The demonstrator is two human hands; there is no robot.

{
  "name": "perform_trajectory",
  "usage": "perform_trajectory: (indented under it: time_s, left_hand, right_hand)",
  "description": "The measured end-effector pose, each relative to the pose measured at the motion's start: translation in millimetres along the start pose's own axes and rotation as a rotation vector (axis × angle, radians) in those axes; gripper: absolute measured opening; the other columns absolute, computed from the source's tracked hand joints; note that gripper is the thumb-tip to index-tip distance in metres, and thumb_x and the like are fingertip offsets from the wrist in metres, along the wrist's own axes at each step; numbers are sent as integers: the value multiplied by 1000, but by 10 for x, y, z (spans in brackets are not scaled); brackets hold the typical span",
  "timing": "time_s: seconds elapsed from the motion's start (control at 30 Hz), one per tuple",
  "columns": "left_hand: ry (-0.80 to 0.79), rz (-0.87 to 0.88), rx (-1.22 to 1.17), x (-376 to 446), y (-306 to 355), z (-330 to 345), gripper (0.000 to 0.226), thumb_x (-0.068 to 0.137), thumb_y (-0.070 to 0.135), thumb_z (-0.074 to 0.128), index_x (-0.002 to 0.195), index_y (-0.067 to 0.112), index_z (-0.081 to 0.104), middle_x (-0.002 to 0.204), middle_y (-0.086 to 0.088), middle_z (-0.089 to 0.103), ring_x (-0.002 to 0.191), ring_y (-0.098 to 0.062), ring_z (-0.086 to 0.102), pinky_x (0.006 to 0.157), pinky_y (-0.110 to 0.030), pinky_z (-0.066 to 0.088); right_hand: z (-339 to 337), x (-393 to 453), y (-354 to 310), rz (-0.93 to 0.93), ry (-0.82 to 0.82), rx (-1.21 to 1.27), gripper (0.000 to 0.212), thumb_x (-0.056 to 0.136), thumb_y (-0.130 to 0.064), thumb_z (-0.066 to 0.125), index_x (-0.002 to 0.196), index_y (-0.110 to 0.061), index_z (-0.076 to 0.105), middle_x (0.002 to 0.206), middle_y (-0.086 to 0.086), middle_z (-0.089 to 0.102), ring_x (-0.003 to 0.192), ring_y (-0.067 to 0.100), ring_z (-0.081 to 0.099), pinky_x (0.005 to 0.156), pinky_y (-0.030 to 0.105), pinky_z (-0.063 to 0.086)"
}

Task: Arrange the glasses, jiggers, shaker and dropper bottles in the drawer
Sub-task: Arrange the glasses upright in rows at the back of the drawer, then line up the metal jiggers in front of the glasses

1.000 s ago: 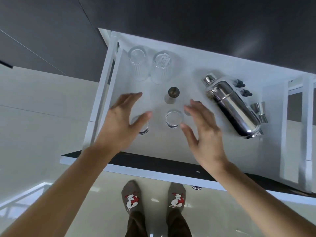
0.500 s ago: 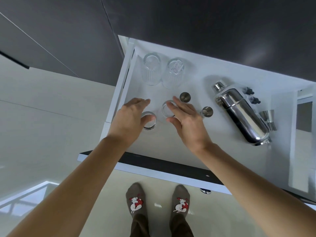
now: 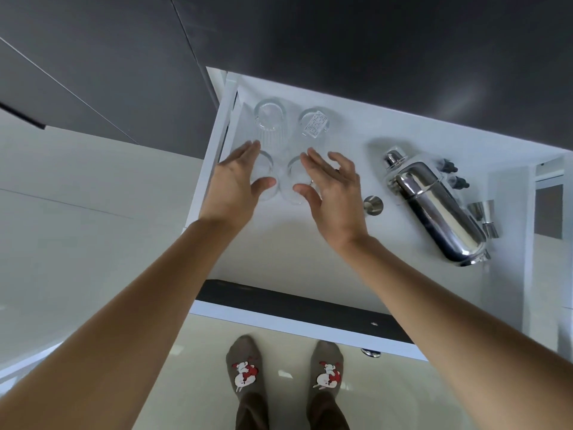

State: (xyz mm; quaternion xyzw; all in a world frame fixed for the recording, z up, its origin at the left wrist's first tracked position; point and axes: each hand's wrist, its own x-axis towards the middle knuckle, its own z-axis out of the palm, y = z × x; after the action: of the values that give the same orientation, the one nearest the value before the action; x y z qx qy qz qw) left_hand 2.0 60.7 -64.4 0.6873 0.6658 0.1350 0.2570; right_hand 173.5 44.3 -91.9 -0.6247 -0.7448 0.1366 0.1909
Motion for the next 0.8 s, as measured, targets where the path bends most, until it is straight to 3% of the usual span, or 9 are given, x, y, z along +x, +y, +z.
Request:
perform_trajectory:
  time_s: [0.27,0.33,0.4,0.47,0.53,0.6,0.67,0.73,0.8]
  left_hand:
    - [27,-37,-61,180,11,32,65,89,23,66,146,13,36,155,-6,36,143,-22,33,116,-32,29]
    - [42,-53,-52,125,45,52,70,89,26,65,149,14,30,159,-8,24,147,-24,24,115,-28,22]
    - [166,54,-46,10,147,72,72,90,31,65,149,11,29,159,-17,16,148,-30,17,114,-27,23]
    - [274,291,-16,-116,308,139,61,91,27,64,143,6,39,152,-22,30,143,-33,27,112,-35,36]
    - [192,492,31,-199,477,303,53,87,13,64,137,5,48,145,-19,42,134,-29,40,108,-33,42]
    - [37,548,88,-193,638,504,60,79,-2,65,137,3,48,145,-19,44,131,-30,46,104,-31,46]
    - [-121,449,121,-117,779,660,72,79,-13,59,145,1,33,154,-22,27,142,-35,30,103,-37,46]
    - [-271,297,188,-3,875,729,79,81,-17,51,149,2,16,159,-20,9,148,-35,9,111,-38,36]
    - [-300,237,255,68,941,760,74,78,-17,52,145,1,25,153,-19,20,143,-36,20,107,-38,40]
  right_hand:
    - [-11,104,23,52,-33,25,47,89,-37,58,132,-17,55,138,-2,57,134,30,40,103,43,39]
    - [-55,94,38,55,-65,63,55,91,-44,50,138,-16,49,139,-1,56,139,29,35,107,43,33]
    - [-143,50,106,109,-26,145,56,94,-42,40,141,-11,44,138,5,57,140,30,34,110,43,30]
    - [-256,-44,272,197,92,183,49,96,-31,44,137,-5,48,134,12,58,133,35,42,110,44,34]
    - [-356,-200,478,267,127,153,48,88,-23,59,131,-4,53,127,13,61,123,35,49,107,38,35]
    - [-411,-358,627,319,31,136,54,81,-23,70,129,-6,54,125,11,60,121,31,49,103,29,32]
    - [-401,-465,741,348,-66,128,53,80,-24,72,128,-8,56,124,9,62,120,26,52,104,27,35]
    - [-387,-486,803,366,-93,151,44,81,-20,72,123,-11,61,116,6,66,108,22,61,96,37,50]
    - [-398,-470,814,383,-90,205,33,81,-14,71,113,-13,65,105,2,69,94,19,65,82,40,56]
